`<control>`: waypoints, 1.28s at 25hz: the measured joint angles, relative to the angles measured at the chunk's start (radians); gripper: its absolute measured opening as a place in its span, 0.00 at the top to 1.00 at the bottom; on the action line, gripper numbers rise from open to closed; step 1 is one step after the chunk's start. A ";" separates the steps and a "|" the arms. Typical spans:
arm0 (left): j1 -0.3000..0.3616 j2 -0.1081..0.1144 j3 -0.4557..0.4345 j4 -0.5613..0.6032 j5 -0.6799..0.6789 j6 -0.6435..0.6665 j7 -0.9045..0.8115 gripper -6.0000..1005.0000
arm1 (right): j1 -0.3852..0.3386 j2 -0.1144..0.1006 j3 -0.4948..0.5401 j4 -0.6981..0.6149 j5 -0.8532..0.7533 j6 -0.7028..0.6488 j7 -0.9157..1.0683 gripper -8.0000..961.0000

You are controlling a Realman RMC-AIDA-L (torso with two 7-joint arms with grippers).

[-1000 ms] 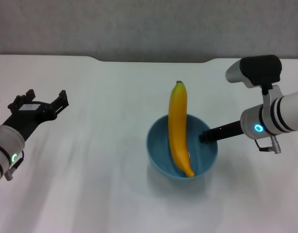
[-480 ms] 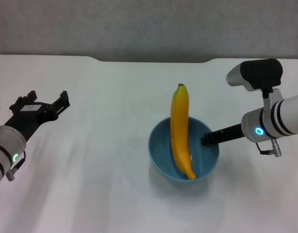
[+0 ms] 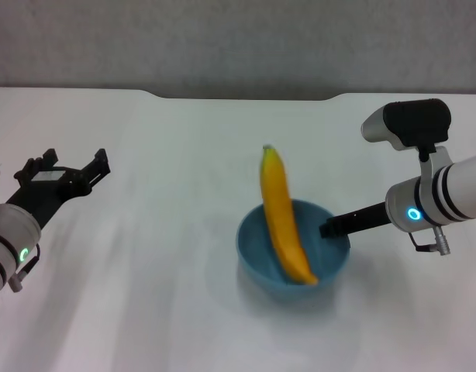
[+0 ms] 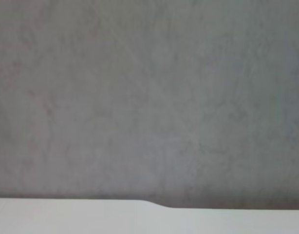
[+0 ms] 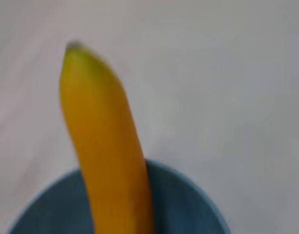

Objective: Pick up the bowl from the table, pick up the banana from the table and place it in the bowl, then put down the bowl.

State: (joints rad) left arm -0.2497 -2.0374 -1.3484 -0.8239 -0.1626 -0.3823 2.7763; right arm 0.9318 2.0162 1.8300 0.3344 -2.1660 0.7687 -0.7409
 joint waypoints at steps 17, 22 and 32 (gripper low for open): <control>-0.006 0.000 -0.011 0.040 -0.001 -0.009 -0.011 0.10 | -0.228 -0.001 -0.065 0.374 0.007 0.032 -0.010 0.41; 0.000 0.000 -0.012 0.067 -0.002 -0.059 -0.022 0.10 | -0.370 -0.001 -0.148 0.576 0.093 -0.002 -0.072 0.25; -0.006 0.000 -0.014 0.147 -0.002 -0.140 -0.033 0.10 | -0.633 -0.001 -0.244 0.589 0.845 -0.175 -0.923 0.26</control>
State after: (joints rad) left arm -0.2557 -2.0371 -1.3621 -0.6766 -0.1642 -0.5222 2.7437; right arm 0.2990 2.0155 1.5860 0.9237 -1.3210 0.5937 -1.6637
